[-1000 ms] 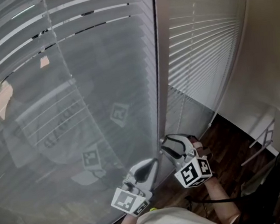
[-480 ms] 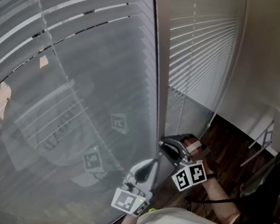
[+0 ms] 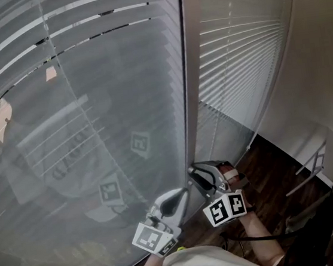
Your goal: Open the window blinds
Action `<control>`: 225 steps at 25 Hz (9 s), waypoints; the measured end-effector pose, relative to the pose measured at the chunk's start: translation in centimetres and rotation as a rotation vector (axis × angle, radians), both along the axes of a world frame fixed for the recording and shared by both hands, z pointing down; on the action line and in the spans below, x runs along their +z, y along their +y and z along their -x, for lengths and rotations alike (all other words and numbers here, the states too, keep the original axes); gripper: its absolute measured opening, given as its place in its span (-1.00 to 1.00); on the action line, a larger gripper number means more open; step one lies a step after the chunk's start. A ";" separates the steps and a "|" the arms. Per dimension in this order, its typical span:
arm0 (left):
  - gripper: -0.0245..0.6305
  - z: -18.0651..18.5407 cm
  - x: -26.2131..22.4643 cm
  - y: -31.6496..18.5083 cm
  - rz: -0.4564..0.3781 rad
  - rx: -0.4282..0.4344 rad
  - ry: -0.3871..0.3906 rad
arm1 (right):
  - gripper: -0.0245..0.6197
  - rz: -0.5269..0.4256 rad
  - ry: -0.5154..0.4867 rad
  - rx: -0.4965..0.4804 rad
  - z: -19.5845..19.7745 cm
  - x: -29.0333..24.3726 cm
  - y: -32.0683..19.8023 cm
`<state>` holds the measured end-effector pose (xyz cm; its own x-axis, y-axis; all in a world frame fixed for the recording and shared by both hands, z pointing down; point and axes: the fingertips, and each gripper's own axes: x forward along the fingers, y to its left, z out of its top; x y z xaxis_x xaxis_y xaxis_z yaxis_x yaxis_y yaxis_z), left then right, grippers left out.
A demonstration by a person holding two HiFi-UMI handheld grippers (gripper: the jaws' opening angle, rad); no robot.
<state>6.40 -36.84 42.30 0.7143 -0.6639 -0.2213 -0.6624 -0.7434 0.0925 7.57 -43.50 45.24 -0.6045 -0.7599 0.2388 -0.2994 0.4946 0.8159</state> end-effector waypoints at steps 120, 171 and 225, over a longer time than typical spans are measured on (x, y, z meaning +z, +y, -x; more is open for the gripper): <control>-0.95 1.3 1.4 1.3 0.010 0.003 0.017 | -0.52 0.457 -0.662 0.104 -1.1 0.3 -1.6; -0.95 1.7 0.3 0.4 0.023 -0.001 0.028 | -0.52 -0.212 0.178 0.003 0.1 0.1 -0.2; -0.95 1.9 0.5 0.2 -0.003 -0.019 0.043 | -0.90 0.128 -0.028 0.006 -1.4 0.4 1.4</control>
<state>4.53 -36.68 42.79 0.6915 -0.6764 -0.2536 -0.6716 -0.7313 0.1191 9.01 -42.15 45.62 -0.6079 -0.7279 0.3172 -0.3247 0.5925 0.7372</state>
